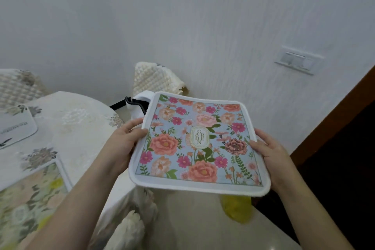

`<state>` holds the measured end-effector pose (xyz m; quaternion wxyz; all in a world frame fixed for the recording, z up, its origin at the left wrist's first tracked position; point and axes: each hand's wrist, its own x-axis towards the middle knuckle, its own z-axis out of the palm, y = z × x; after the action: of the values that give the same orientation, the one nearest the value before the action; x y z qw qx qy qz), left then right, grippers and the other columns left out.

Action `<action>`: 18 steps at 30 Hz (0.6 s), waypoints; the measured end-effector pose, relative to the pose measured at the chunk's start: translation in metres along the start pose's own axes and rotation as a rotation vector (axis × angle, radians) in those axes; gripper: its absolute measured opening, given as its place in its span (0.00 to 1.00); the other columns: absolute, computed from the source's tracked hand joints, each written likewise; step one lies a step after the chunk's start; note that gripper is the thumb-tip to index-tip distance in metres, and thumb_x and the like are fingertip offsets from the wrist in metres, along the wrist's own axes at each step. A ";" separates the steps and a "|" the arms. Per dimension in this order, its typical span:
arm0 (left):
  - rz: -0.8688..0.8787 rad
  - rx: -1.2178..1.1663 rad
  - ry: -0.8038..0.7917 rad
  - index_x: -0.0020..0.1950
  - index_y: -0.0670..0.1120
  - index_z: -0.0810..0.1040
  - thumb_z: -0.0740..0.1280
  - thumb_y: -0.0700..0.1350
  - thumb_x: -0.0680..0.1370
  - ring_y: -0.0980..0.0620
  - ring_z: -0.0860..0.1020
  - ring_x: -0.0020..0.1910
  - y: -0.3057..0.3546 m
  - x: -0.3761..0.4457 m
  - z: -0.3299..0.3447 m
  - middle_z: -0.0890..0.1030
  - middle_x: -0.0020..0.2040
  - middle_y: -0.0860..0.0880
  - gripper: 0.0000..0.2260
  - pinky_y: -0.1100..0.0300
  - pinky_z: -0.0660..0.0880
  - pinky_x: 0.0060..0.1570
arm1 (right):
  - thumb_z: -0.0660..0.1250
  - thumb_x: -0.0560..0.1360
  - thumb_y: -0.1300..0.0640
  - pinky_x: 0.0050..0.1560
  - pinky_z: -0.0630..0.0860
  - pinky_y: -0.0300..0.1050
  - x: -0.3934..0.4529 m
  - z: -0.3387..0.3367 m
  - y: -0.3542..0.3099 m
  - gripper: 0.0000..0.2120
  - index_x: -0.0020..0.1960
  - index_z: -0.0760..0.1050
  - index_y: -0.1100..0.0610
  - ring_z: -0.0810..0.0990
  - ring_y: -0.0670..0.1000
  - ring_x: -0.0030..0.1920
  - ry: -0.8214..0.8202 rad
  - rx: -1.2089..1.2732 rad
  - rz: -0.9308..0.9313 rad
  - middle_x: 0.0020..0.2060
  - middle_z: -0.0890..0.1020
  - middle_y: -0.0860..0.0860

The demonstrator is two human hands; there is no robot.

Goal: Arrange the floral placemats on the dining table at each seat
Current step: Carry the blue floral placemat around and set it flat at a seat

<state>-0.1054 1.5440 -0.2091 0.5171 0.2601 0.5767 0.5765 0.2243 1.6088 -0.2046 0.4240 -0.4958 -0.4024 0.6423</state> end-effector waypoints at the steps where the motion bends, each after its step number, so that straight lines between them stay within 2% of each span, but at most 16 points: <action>1: -0.003 0.000 0.010 0.62 0.46 0.77 0.63 0.37 0.80 0.35 0.83 0.46 0.001 0.008 -0.003 0.84 0.51 0.37 0.11 0.41 0.82 0.42 | 0.62 0.79 0.65 0.35 0.83 0.53 0.010 0.005 -0.002 0.16 0.64 0.75 0.53 0.85 0.64 0.46 -0.010 -0.012 0.003 0.49 0.85 0.62; 7: -0.038 -0.032 0.119 0.60 0.47 0.77 0.63 0.37 0.80 0.36 0.84 0.46 0.004 0.050 -0.023 0.84 0.50 0.37 0.11 0.43 0.82 0.42 | 0.63 0.79 0.65 0.32 0.82 0.52 0.077 0.038 -0.007 0.18 0.66 0.73 0.52 0.86 0.61 0.41 -0.108 -0.058 0.045 0.47 0.85 0.62; 10: -0.058 -0.033 0.193 0.61 0.47 0.77 0.62 0.37 0.81 0.35 0.83 0.47 0.000 0.073 -0.030 0.85 0.49 0.38 0.12 0.40 0.81 0.46 | 0.64 0.78 0.65 0.33 0.82 0.54 0.120 0.053 -0.006 0.18 0.67 0.73 0.53 0.85 0.62 0.41 -0.179 -0.074 0.074 0.47 0.85 0.62; 15: -0.093 -0.026 0.359 0.61 0.46 0.76 0.62 0.37 0.81 0.37 0.84 0.45 -0.003 0.113 -0.029 0.85 0.47 0.38 0.11 0.44 0.82 0.41 | 0.66 0.77 0.64 0.36 0.83 0.56 0.202 0.072 -0.003 0.19 0.66 0.72 0.53 0.85 0.65 0.45 -0.282 -0.078 0.135 0.48 0.85 0.63; 18: -0.080 -0.041 0.440 0.61 0.47 0.76 0.63 0.38 0.81 0.37 0.84 0.45 0.004 0.135 -0.027 0.85 0.48 0.38 0.11 0.43 0.81 0.44 | 0.66 0.77 0.65 0.36 0.83 0.55 0.251 0.088 -0.009 0.19 0.67 0.72 0.55 0.85 0.64 0.44 -0.358 -0.064 0.169 0.49 0.84 0.63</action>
<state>-0.1752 1.6554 -0.2511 0.4068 0.0944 0.6736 0.6098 0.1018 1.8397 -0.2537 0.2741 -0.4188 -0.4484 0.7405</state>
